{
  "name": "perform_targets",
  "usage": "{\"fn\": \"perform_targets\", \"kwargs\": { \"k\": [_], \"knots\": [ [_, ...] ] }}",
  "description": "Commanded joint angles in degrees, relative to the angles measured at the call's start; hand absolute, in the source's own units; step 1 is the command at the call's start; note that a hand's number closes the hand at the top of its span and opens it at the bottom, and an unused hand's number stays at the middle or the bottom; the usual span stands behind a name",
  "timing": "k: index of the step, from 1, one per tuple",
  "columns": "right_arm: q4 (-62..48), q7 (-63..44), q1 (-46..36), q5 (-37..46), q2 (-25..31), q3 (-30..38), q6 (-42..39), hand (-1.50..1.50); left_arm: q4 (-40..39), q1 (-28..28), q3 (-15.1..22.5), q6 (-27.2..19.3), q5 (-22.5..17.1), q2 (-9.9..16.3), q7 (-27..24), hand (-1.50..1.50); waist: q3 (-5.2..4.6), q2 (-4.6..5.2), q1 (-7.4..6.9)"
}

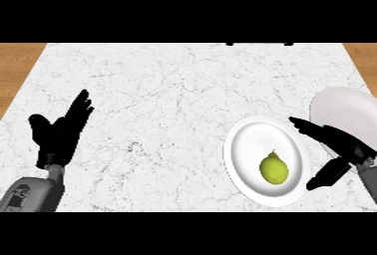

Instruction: Pick the pear from the plate and place it in the plate

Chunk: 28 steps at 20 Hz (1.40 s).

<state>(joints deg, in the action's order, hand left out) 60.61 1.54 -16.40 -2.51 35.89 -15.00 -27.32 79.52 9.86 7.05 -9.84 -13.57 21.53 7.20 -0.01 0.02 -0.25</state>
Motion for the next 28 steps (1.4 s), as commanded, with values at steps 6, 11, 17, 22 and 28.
{"fn": "perform_targets", "kwargs": {
  "k": [6,11,17,22,28],
  "knots": [
    [2.22,-8.05,-2.76,8.24,-2.57,-3.19,-4.37,-1.50,1.15,1.09,-1.59,0.42,2.20,-1.87,1.97,0.00,0.00,-0.03,0.16],
    [-6.63,-3.63,-6.34,13.90,-7.25,-2.08,-6.30,-1.50,-4.44,1.90,-3.63,4.64,2.88,-3.15,-1.42,0.00,0.01,0.10,-0.01],
    [-2.85,-8.27,-4.60,16.28,-7.80,0.74,-10.58,-1.50,-0.27,0.10,-5.05,4.19,4.92,-4.65,0.92,0.00,0.01,-0.02,0.14],
    [-1.66,-5.57,-0.29,21.93,-10.79,-0.55,-5.90,-1.50,2.92,-1.28,-6.24,5.11,5.46,-4.27,3.37,0.00,0.02,-0.05,0.13],
    [-5.60,-3.98,-2.50,25.45,-11.76,-1.14,-6.65,-1.50,2.81,-2.86,-4.95,5.01,7.77,-6.09,0.69,0.00,0.02,-0.02,-0.06]
  ]
}}
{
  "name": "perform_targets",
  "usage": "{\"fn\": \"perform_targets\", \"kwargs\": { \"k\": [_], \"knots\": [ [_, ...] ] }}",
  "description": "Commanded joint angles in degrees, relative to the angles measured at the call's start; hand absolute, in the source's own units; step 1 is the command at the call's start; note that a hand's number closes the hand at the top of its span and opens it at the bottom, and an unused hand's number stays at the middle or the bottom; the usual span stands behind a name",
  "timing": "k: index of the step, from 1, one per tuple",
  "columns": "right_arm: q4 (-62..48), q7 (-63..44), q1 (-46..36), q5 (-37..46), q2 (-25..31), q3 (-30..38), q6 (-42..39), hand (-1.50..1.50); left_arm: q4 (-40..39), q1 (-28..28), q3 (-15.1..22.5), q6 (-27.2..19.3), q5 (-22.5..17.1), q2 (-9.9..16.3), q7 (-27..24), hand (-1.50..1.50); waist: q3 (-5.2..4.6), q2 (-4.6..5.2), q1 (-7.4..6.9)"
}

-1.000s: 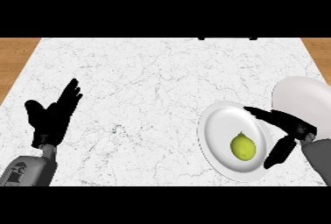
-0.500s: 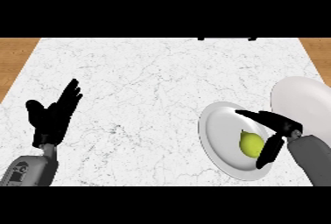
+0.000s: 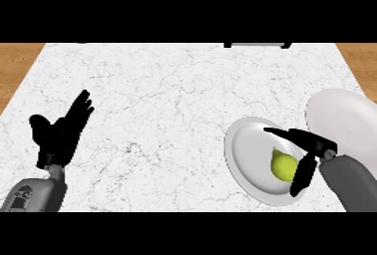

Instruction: Pick the pear from the plate and place it in the plate

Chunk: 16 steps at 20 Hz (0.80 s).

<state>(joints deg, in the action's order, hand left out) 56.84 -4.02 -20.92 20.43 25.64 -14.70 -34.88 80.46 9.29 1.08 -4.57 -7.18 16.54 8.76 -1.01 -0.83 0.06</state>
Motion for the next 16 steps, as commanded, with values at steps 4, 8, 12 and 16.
{"fn": "perform_targets", "kwargs": {
  "k": [4,8,12,16],
  "knots": [
    [-1.51,3.92,1.56,2.93,-2.27,-3.20,-2.55,1.50,-3.66,1.06,-0.78,0.11,1.17,-0.96,-1.66,0.00,1.00,0.94,-0.02],
    [-1.31,5.71,-1.08,2.74,-3.35,-3.13,-4.39,1.50,-0.08,-0.86,0.27,0.56,1.48,-1.25,-1.55,0.00,1.03,0.87,-0.59],
    [-0.46,4.52,-1.01,2.14,-4.32,-1.42,-4.09,1.50,-0.73,0.19,-1.11,0.04,1.14,-1.27,-0.60,0.00,1.00,0.84,-0.30],
    [3.81,5.54,5.83,3.26,-4.22,-1.16,0.09,1.50,2.13,-1.13,-1.68,0.18,1.22,-0.34,1.21,0.00,1.02,0.67,0.11]
  ]
}}
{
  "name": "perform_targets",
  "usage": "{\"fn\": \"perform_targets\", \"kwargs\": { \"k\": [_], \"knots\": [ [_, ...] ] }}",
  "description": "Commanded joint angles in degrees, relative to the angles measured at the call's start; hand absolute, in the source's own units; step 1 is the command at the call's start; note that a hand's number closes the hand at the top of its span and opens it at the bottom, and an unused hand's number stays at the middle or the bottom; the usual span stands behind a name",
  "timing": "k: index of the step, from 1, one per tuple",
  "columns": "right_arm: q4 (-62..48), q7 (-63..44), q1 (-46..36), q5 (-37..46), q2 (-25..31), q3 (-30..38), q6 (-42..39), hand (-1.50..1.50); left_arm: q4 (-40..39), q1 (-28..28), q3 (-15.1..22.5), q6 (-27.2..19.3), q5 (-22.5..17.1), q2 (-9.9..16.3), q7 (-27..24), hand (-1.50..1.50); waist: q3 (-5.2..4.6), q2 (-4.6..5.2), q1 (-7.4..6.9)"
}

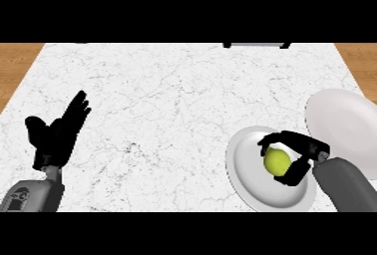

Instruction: Pick the pear from the plate and place it in the plate

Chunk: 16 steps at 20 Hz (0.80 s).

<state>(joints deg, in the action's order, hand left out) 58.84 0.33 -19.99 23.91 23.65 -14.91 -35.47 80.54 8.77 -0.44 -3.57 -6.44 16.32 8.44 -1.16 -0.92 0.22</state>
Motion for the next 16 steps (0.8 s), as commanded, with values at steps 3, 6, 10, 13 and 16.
{"fn": "perform_targets", "kwargs": {
  "k": [3,6,10,13,16],
  "knots": [
    [11.55,9.09,7.92,5.44,0.71,-4.93,6.99,1.50,1.86,0.88,-0.82,0.25,-0.78,0.46,3.84,0.00,1.19,0.45,0.66],
    [23.29,17.91,11.06,11.06,5.36,-10.17,12.30,1.50,-1.44,-1.10,-2.32,-0.16,-0.71,0.56,0.85,0.00,1.09,-0.31,2.70],
    [33.82,25.32,18.43,15.39,10.62,-8.57,25.22,1.50,-0.81,-1.08,-2.15,-1.91,0.56,-0.08,0.17,0.00,1.17,-0.43,4.49],
    [38.45,29.34,24.35,11.94,12.08,-0.60,33.57,1.50,-0.03,-5.06,-2.07,0.28,-0.20,0.42,-1.82,0.00,1.18,-0.27,4.23],
    [41.57,31.10,25.77,7.10,10.32,8.16,40.08,1.50,1.48,-2.99,-3.44,0.28,-1.14,1.71,0.39,0.00,1.26,-0.12,4.14]
  ]
}}
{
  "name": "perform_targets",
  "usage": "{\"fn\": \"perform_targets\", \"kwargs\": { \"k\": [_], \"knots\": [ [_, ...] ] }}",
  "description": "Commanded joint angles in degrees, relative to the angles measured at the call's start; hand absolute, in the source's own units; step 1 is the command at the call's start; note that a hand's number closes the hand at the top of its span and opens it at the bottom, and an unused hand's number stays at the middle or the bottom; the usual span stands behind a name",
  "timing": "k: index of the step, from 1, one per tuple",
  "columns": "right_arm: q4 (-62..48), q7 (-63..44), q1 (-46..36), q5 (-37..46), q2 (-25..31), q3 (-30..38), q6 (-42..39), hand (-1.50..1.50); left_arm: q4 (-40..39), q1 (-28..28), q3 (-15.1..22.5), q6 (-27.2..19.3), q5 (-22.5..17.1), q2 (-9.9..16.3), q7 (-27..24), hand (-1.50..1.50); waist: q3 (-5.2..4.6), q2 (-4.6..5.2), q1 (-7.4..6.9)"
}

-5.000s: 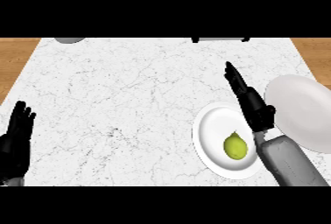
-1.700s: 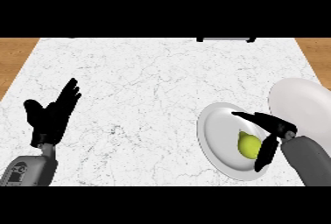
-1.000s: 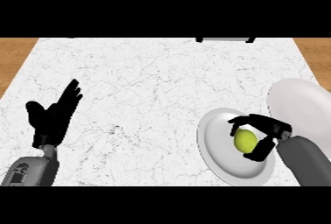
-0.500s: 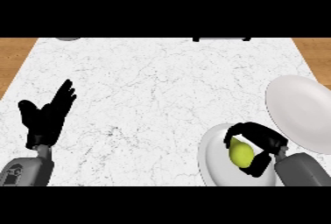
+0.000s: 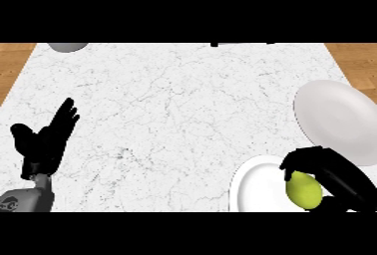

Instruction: Pick the pear from the plate and place it in the plate

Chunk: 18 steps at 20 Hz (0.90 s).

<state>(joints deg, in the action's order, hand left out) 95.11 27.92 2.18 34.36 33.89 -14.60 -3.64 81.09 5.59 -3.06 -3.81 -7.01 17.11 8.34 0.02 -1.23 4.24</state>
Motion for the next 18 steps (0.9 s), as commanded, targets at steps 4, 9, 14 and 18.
{"fn": "perform_targets", "kwargs": {
  "k": [4,9,14,18],
  "knots": [
    [10.21,1.67,10.18,-7.61,-0.84,15.97,12.07,1.50,1.25,1.42,0.09,1.02,-0.33,0.52,1.65,0.00,-0.02,0.78,-1.66],
    [9.40,0.43,12.82,-20.24,1.69,25.98,3.74,1.50,-1.36,3.32,1.92,-0.15,1.77,-2.34,0.72,0.00,-0.05,1.19,-3.18],
    [-5.20,1.46,4.16,-22.56,1.05,30.23,2.29,1.50,0.08,0.88,2.93,-0.84,3.65,-4.09,-2.03,0.00,0.00,1.32,-4.50],
    [-18.26,4.39,-3.30,-21.14,4.59,32.97,0.13,1.50,1.92,3.01,3.08,-0.24,3.35,-4.04,2.51,0.00,0.02,1.32,-4.75]
  ]
}}
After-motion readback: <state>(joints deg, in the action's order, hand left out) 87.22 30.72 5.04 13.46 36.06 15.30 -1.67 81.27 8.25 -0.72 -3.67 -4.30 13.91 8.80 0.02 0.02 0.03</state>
